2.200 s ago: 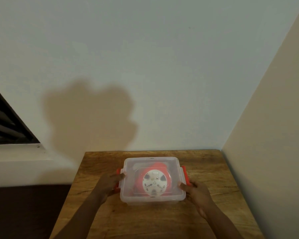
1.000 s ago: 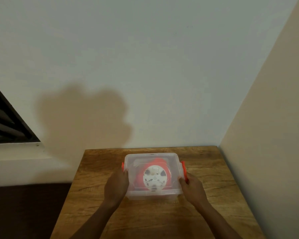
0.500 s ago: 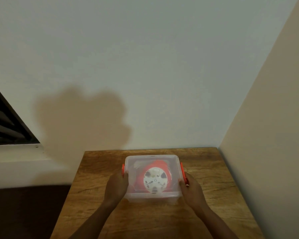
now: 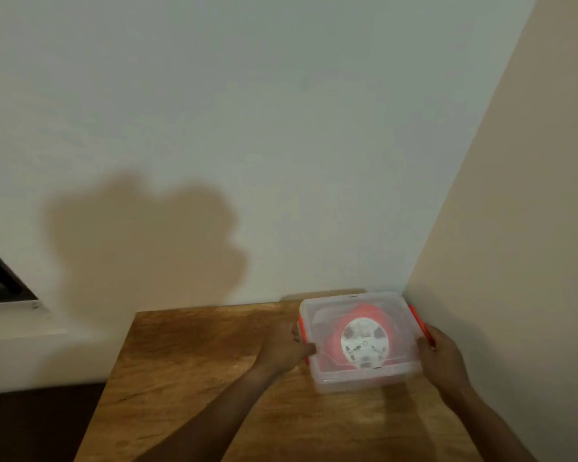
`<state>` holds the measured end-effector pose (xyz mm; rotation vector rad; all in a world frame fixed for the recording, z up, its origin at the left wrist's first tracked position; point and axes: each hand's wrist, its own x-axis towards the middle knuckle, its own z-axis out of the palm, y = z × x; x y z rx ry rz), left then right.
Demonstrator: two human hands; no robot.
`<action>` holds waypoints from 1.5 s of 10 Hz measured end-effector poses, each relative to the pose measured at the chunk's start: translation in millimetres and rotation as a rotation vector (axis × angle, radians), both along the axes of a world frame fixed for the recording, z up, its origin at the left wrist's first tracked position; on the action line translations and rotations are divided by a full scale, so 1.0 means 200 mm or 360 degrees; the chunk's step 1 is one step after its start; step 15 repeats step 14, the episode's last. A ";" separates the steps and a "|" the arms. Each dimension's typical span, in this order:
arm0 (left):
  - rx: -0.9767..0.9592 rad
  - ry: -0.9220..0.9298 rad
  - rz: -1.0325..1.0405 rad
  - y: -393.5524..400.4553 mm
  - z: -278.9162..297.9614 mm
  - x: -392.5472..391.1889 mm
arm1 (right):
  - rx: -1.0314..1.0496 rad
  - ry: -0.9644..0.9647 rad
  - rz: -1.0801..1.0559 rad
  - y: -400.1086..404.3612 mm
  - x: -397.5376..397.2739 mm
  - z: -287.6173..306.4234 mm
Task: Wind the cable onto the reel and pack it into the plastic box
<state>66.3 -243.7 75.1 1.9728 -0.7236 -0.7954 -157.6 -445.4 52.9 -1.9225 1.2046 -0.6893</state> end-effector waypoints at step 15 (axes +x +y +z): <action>0.0634 -0.0605 0.0084 -0.10 -0.07 0.01 | -0.0221 0.0400 -0.0225 -0.29 0.23 -0.06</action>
